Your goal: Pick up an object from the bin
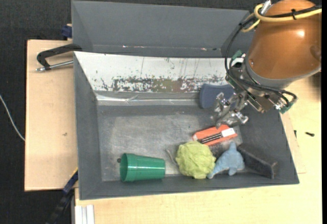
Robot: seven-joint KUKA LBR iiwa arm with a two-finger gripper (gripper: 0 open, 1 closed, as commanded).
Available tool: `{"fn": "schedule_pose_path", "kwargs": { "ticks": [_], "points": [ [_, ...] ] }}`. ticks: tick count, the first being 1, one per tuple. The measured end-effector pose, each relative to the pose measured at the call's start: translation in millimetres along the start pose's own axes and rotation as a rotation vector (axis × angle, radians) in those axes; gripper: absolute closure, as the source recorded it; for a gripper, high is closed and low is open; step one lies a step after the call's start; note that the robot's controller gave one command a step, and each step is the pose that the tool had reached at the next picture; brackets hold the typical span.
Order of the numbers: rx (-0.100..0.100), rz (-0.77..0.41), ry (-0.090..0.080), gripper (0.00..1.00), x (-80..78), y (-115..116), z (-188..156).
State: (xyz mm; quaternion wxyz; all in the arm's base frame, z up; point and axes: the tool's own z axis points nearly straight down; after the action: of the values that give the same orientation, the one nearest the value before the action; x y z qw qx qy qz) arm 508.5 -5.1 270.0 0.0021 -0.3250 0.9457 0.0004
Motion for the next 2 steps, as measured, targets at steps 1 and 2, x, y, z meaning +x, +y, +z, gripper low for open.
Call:
{"fn": "schedule_pose_path", "kwargs": {
  "ticks": [1,2],
  "points": [
    [0.003,0.000,-0.002,1.00,-0.2,-0.5,-5.7],
    [0.007,0.011,-0.005,1.00,-31.8,7.9,33.8]
  ]
}}
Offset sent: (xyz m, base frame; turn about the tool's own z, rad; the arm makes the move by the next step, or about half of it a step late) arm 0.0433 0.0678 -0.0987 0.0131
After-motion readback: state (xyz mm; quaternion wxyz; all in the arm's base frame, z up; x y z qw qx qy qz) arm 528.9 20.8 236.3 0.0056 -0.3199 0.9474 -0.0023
